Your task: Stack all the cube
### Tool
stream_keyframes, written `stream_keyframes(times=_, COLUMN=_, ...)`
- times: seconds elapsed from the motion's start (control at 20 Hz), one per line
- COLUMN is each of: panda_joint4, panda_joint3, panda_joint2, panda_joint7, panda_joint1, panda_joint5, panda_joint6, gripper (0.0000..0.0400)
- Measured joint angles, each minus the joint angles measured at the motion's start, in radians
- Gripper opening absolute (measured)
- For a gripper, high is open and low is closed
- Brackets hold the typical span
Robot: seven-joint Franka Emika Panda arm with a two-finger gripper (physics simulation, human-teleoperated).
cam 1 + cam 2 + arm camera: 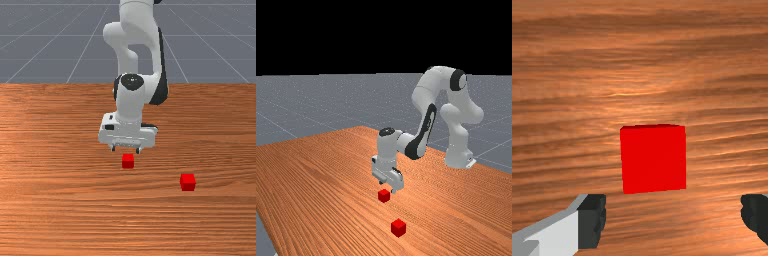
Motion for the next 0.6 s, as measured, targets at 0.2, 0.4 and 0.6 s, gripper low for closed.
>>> stream_keyframes(times=0.2, panda_joint4=0.083, panda_joint3=-0.001, panda_joint2=0.066, panda_joint7=0.015, panda_joint1=0.01, panda_joint5=-0.009, panda_joint6=0.008, gripper=0.04)
stream_keyframes(times=0.4, panda_joint4=0.124, panda_joint3=0.001, panda_joint2=0.094, panda_joint7=0.024, panda_joint1=0.023, panda_joint5=-0.015, panda_joint6=0.009, gripper=0.04)
stream_keyframes(times=0.6, panda_joint4=0.125, panda_joint3=0.003, panda_joint2=0.095, panda_joint7=0.024, panda_joint1=0.023, panda_joint5=-0.014, panda_joint6=0.008, gripper=0.0192)
